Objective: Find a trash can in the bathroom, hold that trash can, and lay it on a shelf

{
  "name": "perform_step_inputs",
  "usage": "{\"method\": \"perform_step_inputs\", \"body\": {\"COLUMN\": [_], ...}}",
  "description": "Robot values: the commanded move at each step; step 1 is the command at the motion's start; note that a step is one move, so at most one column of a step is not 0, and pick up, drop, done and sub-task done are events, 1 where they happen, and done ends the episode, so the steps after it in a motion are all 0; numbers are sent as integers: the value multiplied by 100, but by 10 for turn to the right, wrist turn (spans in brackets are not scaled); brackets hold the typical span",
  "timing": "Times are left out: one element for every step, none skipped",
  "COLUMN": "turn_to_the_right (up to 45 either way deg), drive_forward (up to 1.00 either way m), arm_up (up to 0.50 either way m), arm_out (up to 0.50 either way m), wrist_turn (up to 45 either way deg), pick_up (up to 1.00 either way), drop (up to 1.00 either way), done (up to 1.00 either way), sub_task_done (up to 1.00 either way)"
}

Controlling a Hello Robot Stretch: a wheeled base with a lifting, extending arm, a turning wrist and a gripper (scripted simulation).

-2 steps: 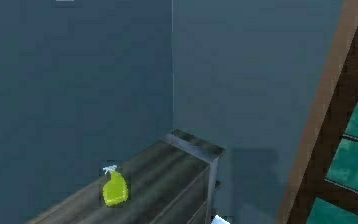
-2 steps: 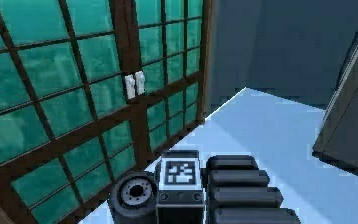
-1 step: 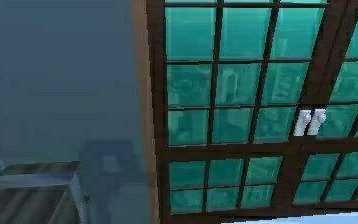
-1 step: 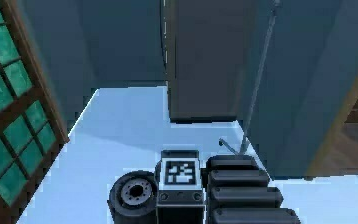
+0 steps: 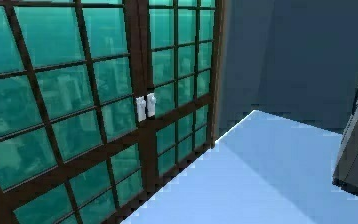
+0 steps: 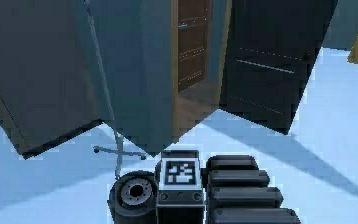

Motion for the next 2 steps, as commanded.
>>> {"method": "perform_step_inputs", "body": {"turn_to_the_right": [150, -450], "drive_forward": [0, 0], "arm_up": [0, 0], "arm_out": [0, 0], "wrist_turn": [0, 0], "pick_up": [0, 0], "drop": [0, 0], "done": [0, 0], "sub_task_done": [0, 0]}}
